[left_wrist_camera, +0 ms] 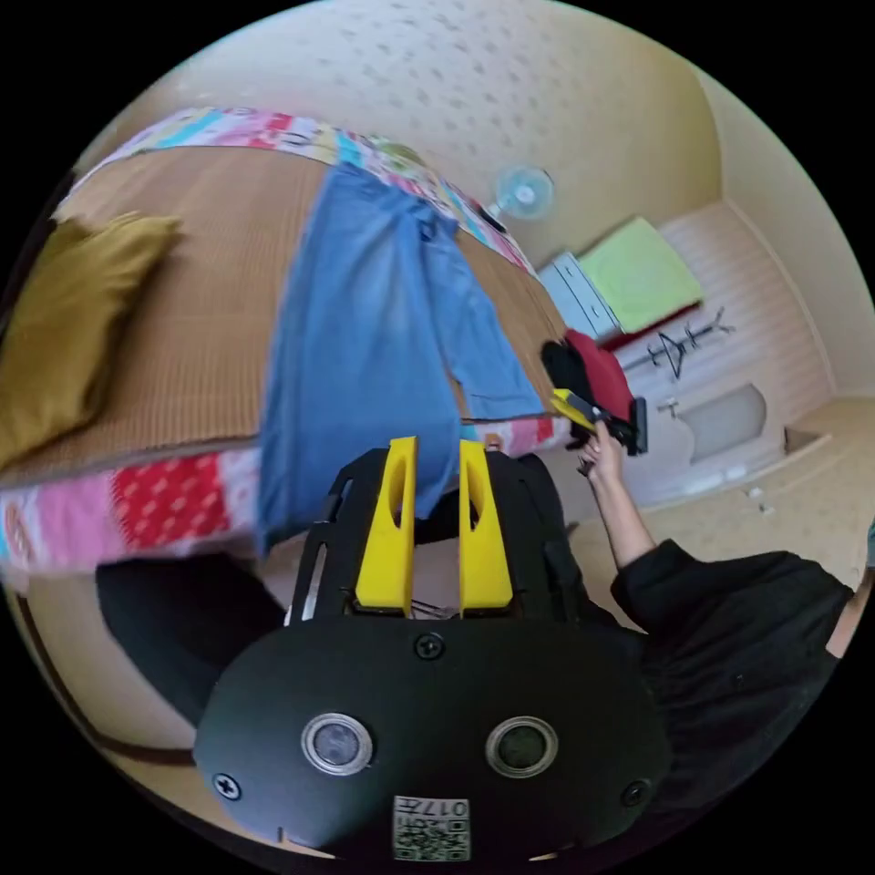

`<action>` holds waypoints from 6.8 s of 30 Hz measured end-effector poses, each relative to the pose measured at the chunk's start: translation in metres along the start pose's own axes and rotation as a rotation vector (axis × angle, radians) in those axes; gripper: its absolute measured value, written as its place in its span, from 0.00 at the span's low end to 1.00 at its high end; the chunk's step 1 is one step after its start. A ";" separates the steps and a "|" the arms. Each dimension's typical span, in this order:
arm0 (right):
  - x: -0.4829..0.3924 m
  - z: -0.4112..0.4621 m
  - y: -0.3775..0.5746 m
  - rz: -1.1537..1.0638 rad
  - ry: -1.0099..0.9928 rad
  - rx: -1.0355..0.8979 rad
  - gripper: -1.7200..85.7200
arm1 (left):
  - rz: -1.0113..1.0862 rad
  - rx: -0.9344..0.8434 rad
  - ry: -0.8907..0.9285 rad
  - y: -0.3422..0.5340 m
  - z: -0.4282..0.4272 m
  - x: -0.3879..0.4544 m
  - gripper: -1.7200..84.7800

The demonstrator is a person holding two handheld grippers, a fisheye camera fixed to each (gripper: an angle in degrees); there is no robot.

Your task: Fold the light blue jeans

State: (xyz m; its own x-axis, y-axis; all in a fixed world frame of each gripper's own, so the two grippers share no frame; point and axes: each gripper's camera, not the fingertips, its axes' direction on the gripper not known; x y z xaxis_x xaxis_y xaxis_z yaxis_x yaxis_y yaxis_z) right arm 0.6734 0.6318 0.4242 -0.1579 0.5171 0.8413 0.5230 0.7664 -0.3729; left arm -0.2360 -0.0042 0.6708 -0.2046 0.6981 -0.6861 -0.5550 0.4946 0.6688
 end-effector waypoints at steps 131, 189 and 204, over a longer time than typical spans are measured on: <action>-0.129 0.198 0.110 -0.204 -0.191 -0.442 0.06 | -0.247 -0.170 0.126 -0.005 -0.078 -0.098 0.01; -0.074 0.117 -0.030 -0.142 -0.346 -0.365 0.14 | -0.131 -0.014 0.242 -0.088 -0.077 -0.081 0.16; -0.085 0.141 -0.062 -0.096 -0.439 -0.447 0.10 | -0.206 0.005 0.181 -0.108 -0.034 -0.083 0.11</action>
State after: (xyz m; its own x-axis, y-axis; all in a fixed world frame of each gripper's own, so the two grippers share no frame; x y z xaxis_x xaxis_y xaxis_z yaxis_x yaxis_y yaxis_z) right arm 0.5358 0.5944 0.3206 -0.5006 0.6345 0.5889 0.7736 0.6331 -0.0246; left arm -0.1865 -0.1331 0.6453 -0.2286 0.4785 -0.8478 -0.5962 0.6196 0.5105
